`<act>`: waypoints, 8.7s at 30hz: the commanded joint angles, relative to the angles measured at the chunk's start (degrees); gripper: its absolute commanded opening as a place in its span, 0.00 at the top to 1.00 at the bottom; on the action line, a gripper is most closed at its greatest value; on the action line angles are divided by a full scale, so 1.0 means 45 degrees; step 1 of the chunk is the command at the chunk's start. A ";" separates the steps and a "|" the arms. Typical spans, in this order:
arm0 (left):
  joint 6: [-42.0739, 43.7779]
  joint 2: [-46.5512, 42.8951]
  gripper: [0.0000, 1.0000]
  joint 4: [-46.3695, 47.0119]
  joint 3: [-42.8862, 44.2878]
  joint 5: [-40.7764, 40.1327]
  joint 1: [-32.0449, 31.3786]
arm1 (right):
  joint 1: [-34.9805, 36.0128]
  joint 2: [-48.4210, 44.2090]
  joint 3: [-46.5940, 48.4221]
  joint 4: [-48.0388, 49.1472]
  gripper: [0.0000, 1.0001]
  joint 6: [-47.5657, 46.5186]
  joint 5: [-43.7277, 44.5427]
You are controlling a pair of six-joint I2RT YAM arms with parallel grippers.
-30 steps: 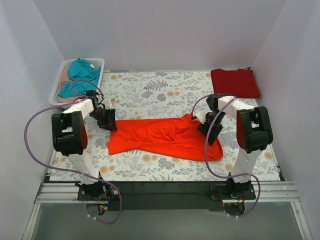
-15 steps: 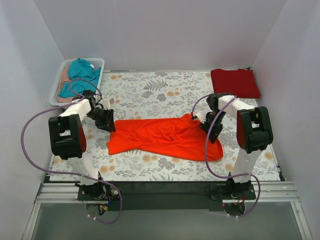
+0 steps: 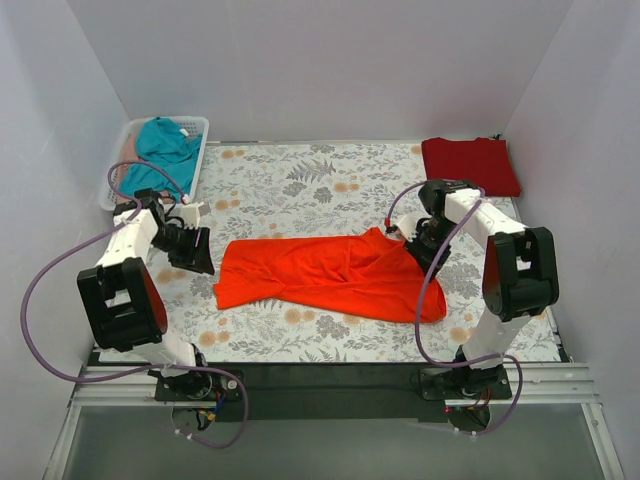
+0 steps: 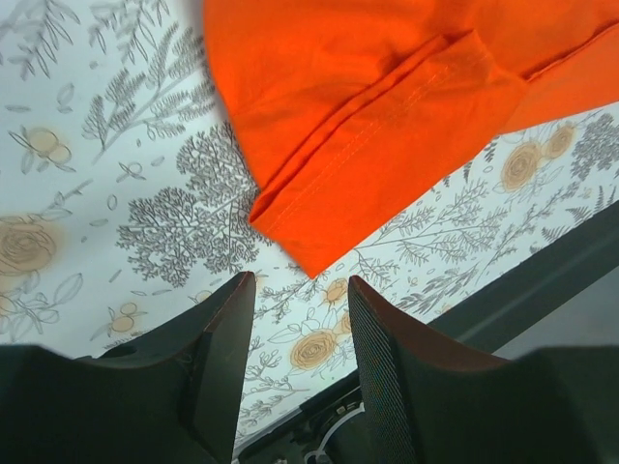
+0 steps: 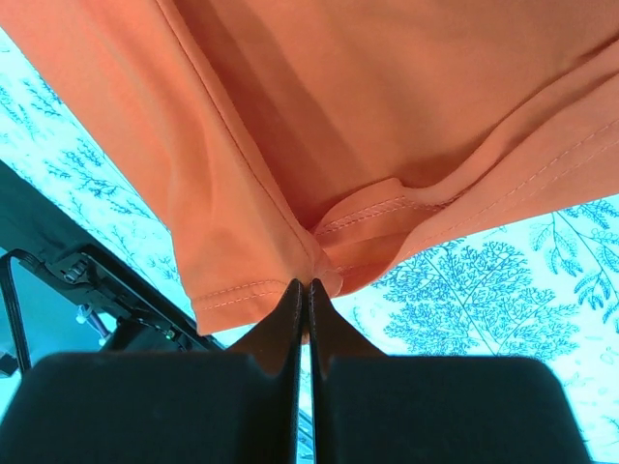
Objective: Fold and stack the t-shirts
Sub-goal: Flatten the tshirt out
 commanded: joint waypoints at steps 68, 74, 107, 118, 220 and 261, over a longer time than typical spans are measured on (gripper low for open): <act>-0.5192 -0.6050 1.00 0.7300 0.6639 -0.0506 0.0484 | -0.1228 -0.5051 1.1120 0.3224 0.99 0.2766 0.4290; -0.5407 -0.7683 1.00 0.6784 0.7388 -0.2205 0.0484 | -0.1247 -0.8358 0.9984 0.4670 0.99 0.2691 0.5560; -0.2498 -0.4231 1.00 0.6255 0.1239 0.0264 -0.1909 | -0.1228 -0.7799 -0.2788 1.2070 0.99 -0.0475 0.2224; -0.4272 0.6818 1.00 0.7334 0.9172 -0.4842 -0.3754 | -0.1208 0.0324 0.2145 1.2038 0.93 0.1397 0.4384; -0.4528 0.0987 0.62 0.4068 -0.2434 -0.3632 -0.2231 | -0.1227 -0.0562 -0.0346 0.3286 0.99 0.4585 0.1086; -0.4177 0.1688 0.78 0.3832 -0.1890 -0.4607 -0.3619 | -0.1931 -0.0338 -0.1795 0.4786 0.59 0.3586 0.0520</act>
